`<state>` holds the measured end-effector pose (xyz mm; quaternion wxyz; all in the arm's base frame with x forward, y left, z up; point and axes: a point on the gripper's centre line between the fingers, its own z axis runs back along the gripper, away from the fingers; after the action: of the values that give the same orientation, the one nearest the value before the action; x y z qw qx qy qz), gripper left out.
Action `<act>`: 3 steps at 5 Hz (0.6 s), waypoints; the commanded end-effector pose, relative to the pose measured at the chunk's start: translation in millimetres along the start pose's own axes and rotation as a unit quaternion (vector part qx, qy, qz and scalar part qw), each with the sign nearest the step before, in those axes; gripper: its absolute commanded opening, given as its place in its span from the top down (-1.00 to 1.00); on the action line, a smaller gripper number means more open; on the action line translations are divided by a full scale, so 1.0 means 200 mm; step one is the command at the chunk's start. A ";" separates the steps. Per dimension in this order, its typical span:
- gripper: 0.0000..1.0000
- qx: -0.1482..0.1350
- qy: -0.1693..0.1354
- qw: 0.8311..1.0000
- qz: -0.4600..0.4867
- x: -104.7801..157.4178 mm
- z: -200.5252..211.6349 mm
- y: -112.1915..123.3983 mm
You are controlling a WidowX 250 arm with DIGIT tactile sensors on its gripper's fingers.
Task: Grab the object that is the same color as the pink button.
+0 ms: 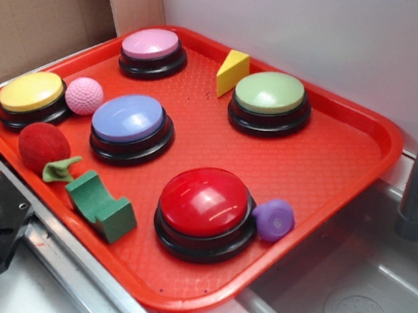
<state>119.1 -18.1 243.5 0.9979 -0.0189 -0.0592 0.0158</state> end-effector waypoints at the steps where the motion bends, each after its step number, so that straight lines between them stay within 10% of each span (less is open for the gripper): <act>1: -1.00 0.000 0.000 1.000 0.000 0.00 0.00 0.00; 3: -1.00 -0.033 -0.029 0.994 -0.098 0.15 -0.27 0.20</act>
<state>149.9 19.5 186.7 0.9916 -0.0538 -0.0771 -0.0884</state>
